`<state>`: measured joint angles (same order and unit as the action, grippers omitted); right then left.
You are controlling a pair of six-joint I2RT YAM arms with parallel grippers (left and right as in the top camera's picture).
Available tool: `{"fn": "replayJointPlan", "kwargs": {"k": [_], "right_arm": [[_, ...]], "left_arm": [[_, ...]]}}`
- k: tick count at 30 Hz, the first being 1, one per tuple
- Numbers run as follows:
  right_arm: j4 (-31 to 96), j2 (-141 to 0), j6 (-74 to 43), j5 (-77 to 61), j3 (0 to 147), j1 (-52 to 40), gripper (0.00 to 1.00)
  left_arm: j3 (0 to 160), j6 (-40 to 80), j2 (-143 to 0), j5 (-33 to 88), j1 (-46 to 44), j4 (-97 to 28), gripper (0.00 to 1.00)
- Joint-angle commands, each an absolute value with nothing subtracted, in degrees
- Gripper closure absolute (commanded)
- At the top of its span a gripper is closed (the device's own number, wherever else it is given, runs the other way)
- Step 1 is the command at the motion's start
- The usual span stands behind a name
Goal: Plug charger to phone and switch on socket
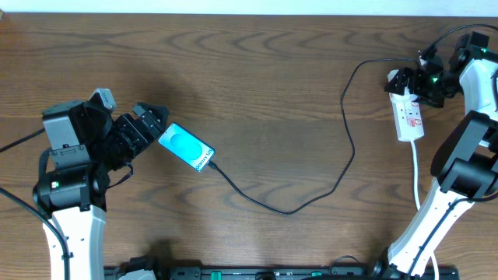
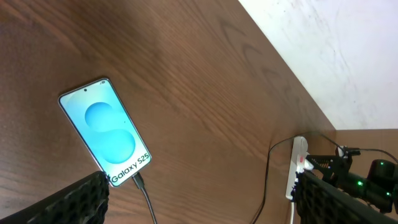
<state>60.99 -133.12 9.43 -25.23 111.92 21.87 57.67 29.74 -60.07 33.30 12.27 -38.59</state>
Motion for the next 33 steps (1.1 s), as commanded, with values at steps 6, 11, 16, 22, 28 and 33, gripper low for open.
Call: {"fn": "replayJointPlan", "kwargs": {"k": [6,11,16,22,28,33], "right_arm": [[64.1,-134.3,7.3,-23.9,113.4,21.1,0.01],[64.2,-134.3,7.3,-23.9,113.4,21.0,0.01],[64.1,-134.3,7.3,-24.3,113.4,21.0,0.01],[64.0,-134.3,7.2,-26.2,113.4,20.9,0.01],[64.1,-134.3,6.2,-26.5,113.4,20.4,0.01],[64.1,-134.3,5.6,-26.5,113.4,19.6,0.01]], "left_arm": [[57.9,28.7,-60.2,33.8,12.4,-38.8,0.05],[57.9,28.7,-60.2,33.8,12.4,-39.0,0.05],[57.9,28.7,-60.2,33.8,12.4,-39.1,0.05],[57.9,28.7,-60.2,33.8,12.4,-39.1,0.05],[57.9,28.7,-60.2,33.9,12.4,-39.3,0.05],[57.9,28.7,-60.2,33.8,12.4,-39.7,0.05]]}}
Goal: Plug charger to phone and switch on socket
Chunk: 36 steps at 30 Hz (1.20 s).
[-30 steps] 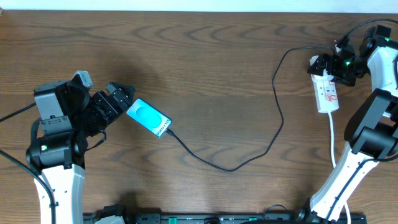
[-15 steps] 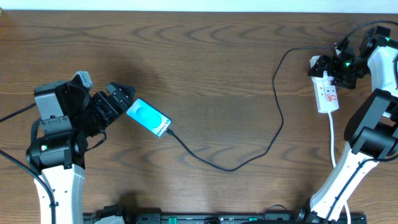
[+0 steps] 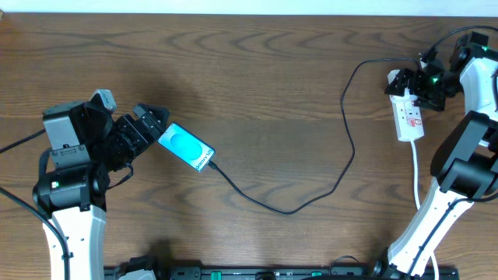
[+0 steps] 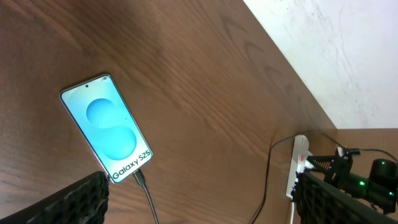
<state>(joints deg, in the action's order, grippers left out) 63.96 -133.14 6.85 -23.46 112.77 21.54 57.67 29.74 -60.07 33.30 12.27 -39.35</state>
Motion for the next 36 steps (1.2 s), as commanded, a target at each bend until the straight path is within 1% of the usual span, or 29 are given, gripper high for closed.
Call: {"fn": "replayJointPlan", "kwargs": {"k": [1,11,26,30,36], "right_arm": [[64.1,-134.3,5.6,-26.5,113.4,19.5,0.01],[63.0,-134.3,4.9,-26.5,111.4,17.6,0.01],[61.6,-134.3,3.4,-26.0,109.3,17.9,0.01],[64.0,-133.4,3.0,-24.3,112.7,19.9,0.01],[71.2,-129.2,2.2,-17.7,121.5,22.8,0.01]], "left_arm": [[57.9,28.7,-60.2,33.8,12.4,-39.7,0.05],[57.9,28.7,-60.2,33.8,12.4,-40.2,0.05],[57.9,28.6,-60.2,33.9,12.4,-40.3,0.05],[57.9,28.6,-60.2,33.9,12.4,-40.3,0.05],[57.9,28.5,-60.2,33.8,12.4,-40.3,0.05]]}}
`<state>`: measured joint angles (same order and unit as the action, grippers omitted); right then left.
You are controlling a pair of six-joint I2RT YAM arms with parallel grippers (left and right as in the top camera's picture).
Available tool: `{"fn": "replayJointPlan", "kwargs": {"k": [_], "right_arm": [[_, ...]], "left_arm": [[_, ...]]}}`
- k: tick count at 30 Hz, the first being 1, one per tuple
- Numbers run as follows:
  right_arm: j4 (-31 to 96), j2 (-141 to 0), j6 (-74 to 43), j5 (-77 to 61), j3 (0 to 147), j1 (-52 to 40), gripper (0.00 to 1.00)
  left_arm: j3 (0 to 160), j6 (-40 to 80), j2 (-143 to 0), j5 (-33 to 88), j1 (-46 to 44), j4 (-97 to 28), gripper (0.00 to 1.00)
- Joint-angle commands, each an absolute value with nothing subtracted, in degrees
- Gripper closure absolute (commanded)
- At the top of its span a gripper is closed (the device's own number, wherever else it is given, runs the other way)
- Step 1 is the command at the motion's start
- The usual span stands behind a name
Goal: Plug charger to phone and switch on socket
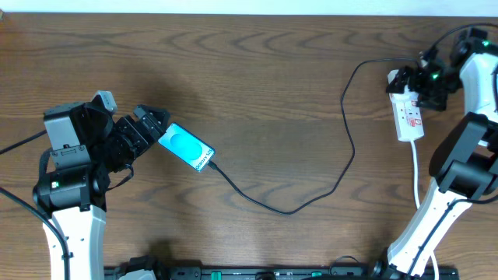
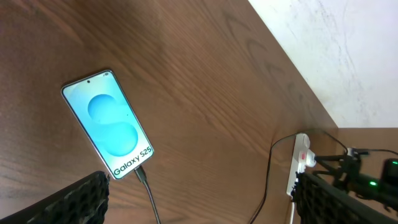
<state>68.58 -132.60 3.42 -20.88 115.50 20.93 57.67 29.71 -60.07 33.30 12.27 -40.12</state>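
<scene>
The phone (image 1: 187, 146) lies face up with a lit blue screen, and it also shows in the left wrist view (image 2: 109, 132). A black charger cable (image 1: 289, 208) is plugged into its lower end (image 2: 140, 175) and runs across to the white socket strip (image 1: 407, 113) at the far right. My left gripper (image 1: 149, 123) is open just left of the phone, its black fingers (image 2: 69, 200) wide apart and touching nothing. My right gripper (image 1: 426, 78) is over the strip's far end, its thin tips together, seen again as the right gripper (image 2: 339, 163) beside the strip (image 2: 300, 158).
The strip's own white lead (image 1: 416, 167) runs down toward the right arm's base (image 1: 459, 175). The table's far edge (image 2: 292, 65) meets a white wall. A black rail (image 1: 249, 272) lies along the near edge.
My right gripper has drawn a little up and to the right, away from the strip's switch end. The left gripper has shifted very slightly; the phone and cable lie as before.
At both earlier moments the cable was in the phone, my left gripper stood open beside it, and my right gripper's tips were at the red switch on the strip. Now those tips stand slightly back from the strip.
</scene>
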Motion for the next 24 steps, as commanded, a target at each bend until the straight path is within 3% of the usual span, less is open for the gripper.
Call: {"fn": "replayJointPlan", "kwargs": {"k": [1,13,24], "right_arm": [[73.1,-127.2,2.1,-15.7,123.7,23.0,0.01],[86.7,-109.8,-0.2,-13.4,126.1,20.4,0.01],[97.3,-102.8,-5.7,5.1,126.1,14.2,0.01]], "left_arm": [[57.9,28.5,-60.2,33.8,12.4,-40.3,0.05],[57.9,28.5,-60.2,33.8,12.4,-40.3,0.05],[57.9,28.5,-60.2,33.8,12.4,-40.2,0.05]]}}
